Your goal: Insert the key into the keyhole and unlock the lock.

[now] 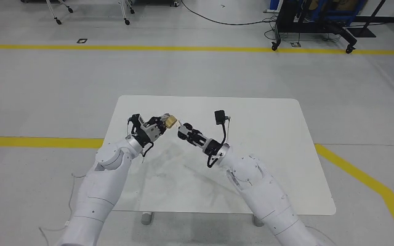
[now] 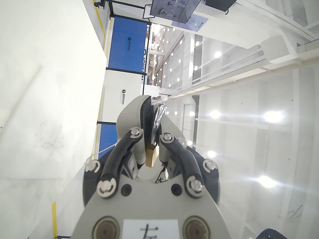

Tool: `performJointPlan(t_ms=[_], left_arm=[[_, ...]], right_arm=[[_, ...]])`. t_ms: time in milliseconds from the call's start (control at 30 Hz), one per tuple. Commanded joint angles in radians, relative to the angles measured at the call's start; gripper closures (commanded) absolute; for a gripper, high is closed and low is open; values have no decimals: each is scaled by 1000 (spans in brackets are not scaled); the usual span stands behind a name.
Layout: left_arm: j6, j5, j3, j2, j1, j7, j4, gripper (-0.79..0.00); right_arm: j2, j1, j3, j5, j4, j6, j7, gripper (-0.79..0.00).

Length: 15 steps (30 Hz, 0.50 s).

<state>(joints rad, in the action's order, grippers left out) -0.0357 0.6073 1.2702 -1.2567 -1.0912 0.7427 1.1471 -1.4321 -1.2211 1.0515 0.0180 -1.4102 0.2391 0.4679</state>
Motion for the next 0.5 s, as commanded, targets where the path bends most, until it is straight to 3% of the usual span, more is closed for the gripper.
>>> performJointPlan(t_ms=[0, 467], left_arm=[[-6, -16, -3, 1, -1, 6, 4, 0], [-34, -146, -15, 15, 5, 68, 23, 0]], right_arm=[[3, 5, 0, -15, -1, -57, 63, 0], [30, -14, 39, 26, -60, -176, 176, 0]])
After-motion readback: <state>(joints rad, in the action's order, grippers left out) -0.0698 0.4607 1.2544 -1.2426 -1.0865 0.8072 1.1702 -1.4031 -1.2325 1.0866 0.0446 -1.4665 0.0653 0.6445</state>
